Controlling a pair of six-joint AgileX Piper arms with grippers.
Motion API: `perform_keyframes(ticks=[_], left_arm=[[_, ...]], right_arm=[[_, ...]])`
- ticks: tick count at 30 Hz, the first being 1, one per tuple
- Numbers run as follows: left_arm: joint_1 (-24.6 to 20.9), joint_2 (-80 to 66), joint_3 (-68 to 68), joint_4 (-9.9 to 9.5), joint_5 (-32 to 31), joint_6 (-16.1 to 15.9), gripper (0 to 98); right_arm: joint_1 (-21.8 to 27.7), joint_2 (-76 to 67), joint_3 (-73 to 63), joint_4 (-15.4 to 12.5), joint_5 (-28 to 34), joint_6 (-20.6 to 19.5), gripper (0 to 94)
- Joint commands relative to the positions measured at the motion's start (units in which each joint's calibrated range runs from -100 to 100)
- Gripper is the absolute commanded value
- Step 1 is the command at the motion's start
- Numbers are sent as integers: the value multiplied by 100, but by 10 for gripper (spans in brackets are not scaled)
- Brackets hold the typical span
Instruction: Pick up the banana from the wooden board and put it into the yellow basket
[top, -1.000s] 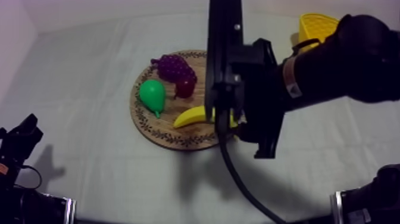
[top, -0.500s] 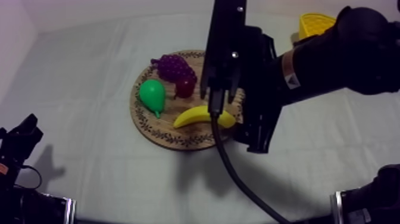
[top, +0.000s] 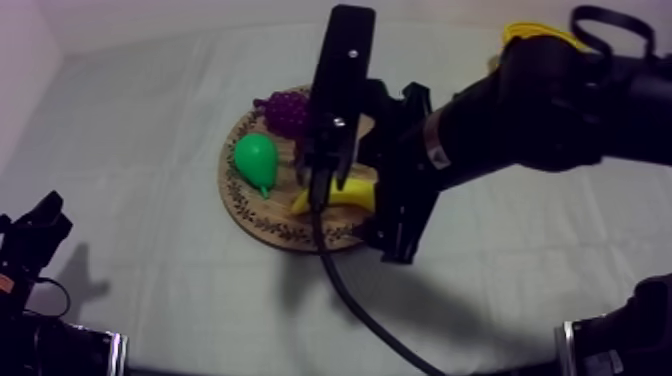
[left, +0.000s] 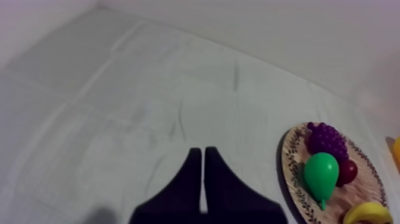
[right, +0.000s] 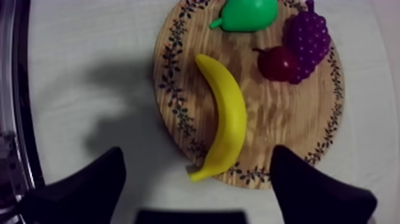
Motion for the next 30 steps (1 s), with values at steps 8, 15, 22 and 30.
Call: perform_keyframes(ticks=[8, 15, 22, 30], left_arm=[[-3, -3, 3, -1, 2, 1, 1], [-3, -3, 3, -1, 2, 1, 1], [-3, -3, 3, -1, 2, 1, 1], [-3, -3, 3, -1, 2, 1, 1]], right_arm=[[62, 1209, -513, 43, -199, -46, 656], [116, 1847, -617, 225, -446, -201, 656], [247, 2212, -920, 271, -514, -216, 654], [314, 2644, -1155, 351, -588, -275, 639]])
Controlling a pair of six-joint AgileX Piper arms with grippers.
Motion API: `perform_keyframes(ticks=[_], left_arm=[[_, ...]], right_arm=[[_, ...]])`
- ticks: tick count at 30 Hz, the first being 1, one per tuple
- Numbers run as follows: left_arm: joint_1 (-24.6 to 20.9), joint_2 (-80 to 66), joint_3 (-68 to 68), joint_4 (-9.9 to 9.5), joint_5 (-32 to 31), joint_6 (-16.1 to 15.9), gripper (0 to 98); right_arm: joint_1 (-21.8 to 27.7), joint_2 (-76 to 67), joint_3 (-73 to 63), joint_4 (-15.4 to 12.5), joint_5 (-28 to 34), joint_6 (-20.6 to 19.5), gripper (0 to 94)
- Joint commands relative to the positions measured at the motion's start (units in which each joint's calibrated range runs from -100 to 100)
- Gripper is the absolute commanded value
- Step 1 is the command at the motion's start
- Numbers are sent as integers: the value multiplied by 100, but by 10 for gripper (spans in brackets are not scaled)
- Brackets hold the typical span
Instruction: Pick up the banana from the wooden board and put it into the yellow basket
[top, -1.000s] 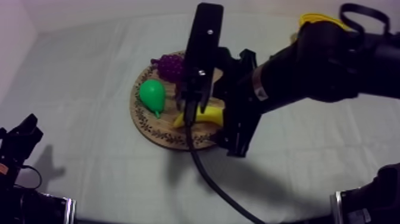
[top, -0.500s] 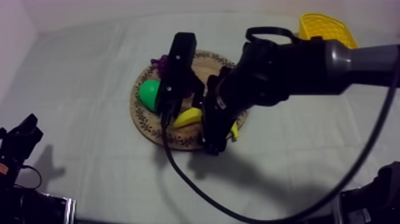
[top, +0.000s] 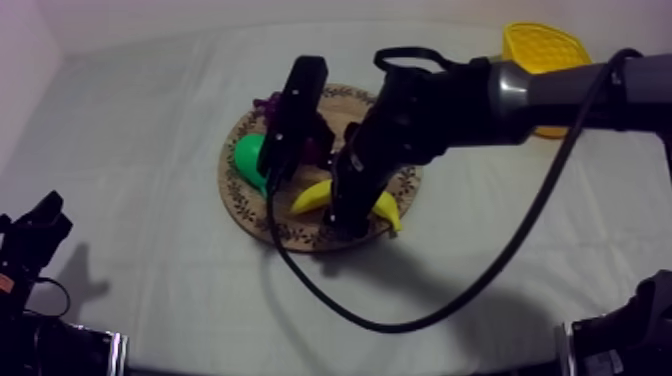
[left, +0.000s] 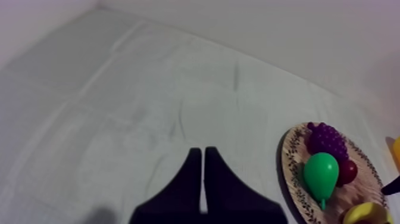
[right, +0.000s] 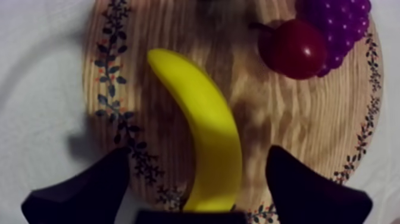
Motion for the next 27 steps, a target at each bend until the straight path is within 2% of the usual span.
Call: perform_keyframes(ticks=[1, 6, 13, 19, 27], left_arm=[[-3, -3, 3, -1, 2, 1, 1], [-3, -3, 3, -1, 2, 1, 1], [-3, -3, 3, -1, 2, 1, 1], [-3, -3, 3, -1, 2, 1, 1], [-3, -3, 3, -1, 2, 1, 1]], right_arm=[[23, 110, -58, -9, 4, 27, 636], [121, 347, -240, -95, -104, 110, 611], [240, 538, -244, -196, -518, 182, 504], [261, 686, -284, -287, -620, 329, 347], [206, 721, -230, -149, -607, 289, 180]])
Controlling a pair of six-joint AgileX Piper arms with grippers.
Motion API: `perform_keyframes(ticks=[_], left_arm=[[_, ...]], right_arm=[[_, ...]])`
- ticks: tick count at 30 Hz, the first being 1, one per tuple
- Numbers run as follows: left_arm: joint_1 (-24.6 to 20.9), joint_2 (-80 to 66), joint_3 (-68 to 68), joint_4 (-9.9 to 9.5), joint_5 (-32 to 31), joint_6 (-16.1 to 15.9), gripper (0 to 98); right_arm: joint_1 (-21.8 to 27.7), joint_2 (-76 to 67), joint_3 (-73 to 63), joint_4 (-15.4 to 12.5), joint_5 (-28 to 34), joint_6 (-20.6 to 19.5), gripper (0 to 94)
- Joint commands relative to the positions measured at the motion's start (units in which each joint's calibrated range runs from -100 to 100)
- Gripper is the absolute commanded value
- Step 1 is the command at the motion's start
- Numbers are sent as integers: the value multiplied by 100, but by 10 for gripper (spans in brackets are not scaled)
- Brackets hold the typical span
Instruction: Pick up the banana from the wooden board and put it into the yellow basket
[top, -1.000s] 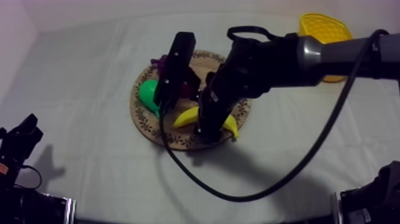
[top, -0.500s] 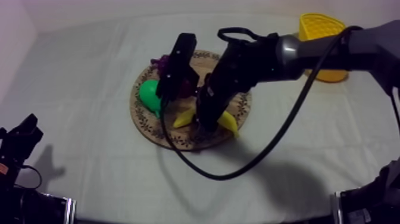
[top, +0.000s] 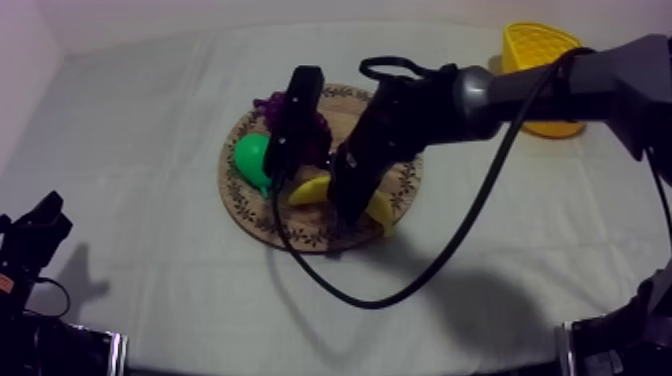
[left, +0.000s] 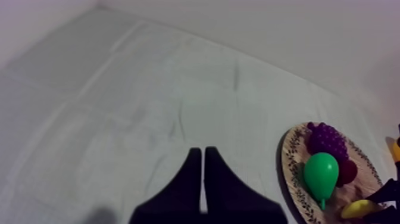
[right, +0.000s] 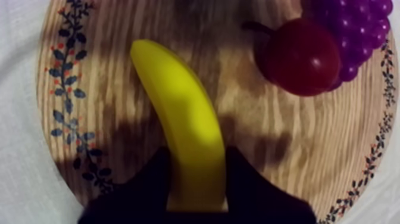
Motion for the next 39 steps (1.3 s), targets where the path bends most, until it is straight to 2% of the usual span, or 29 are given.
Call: perform_keyframes(ticks=[1, 6, 14, 22, 26, 32, 39], left_arm=[[-3, -3, 3, -1, 2, 1, 1], [-3, -3, 3, -1, 2, 1, 1], [-3, -3, 3, -1, 2, 1, 1], [-3, -3, 3, -1, 2, 1, 1], [-3, -3, 3, -1, 2, 1, 1], [-3, -3, 3, -1, 2, 1, 1], [-3, -3, 3, -1, 2, 1, 1]], right_arm=[[-5, -6, 14, -8, 39, -3, 171], [13, -134, 9, -76, 209, 59, 142], [203, -816, -149, -239, 856, 243, 110], [587, -1464, -476, -56, 1299, -15, 114], [847, -1621, -821, 30, 1655, -166, 113], [1402, -1620, -1663, -18, 2248, -246, 115], [2145, -1461, -2243, -4, 2520, -358, 115]])
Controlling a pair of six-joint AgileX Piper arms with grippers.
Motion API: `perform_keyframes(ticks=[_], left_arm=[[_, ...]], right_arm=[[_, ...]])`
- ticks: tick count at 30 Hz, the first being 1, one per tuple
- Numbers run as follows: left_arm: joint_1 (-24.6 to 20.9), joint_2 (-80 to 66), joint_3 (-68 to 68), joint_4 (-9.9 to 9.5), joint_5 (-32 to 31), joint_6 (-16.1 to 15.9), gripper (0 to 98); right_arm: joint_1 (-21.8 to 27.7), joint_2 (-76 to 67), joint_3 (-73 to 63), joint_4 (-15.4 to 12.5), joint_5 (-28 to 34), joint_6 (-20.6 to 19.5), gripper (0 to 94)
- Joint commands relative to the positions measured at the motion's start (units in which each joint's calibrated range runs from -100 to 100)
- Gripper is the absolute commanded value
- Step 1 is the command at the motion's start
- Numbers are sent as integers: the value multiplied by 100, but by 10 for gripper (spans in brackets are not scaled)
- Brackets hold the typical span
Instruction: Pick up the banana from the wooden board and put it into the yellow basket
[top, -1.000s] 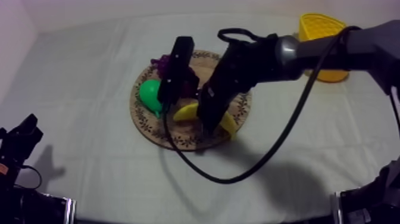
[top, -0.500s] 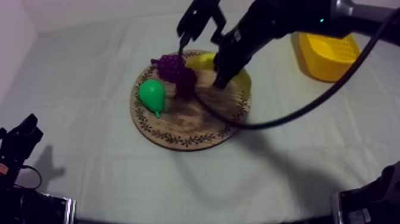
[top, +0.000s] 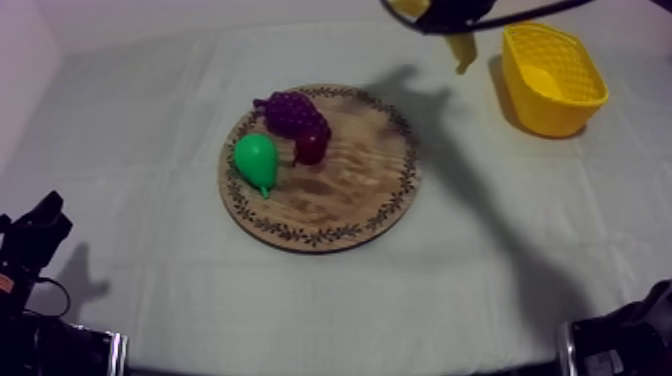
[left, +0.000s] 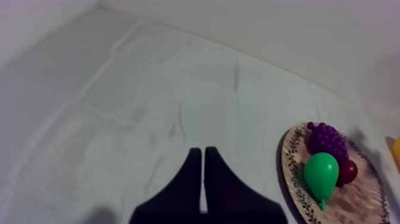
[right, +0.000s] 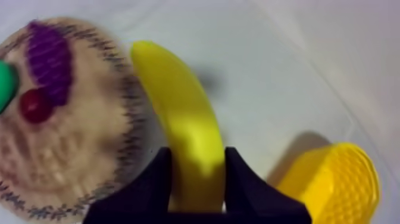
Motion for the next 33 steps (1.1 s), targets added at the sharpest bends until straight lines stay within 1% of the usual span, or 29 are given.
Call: perform_keyframes(ticks=[1, 11, 17, 23, 33], left_arm=[[-3, -3, 3, -1, 2, 1, 1], [-3, -3, 3, -1, 2, 1, 1], [-3, -3, 3, -1, 2, 1, 1], [-3, -3, 3, -1, 2, 1, 1], [-3, -3, 3, -1, 2, 1, 1]], right_arm=[[368, 45, -112, 26, -32, -13, 115], [1340, 350, -472, 48, -110, -3, 116], [1729, 588, -680, 34, -128, 30, 121], [1913, 813, -676, -12, -178, 83, 122], [1920, 1018, -139, 11, -357, 24, 129]])
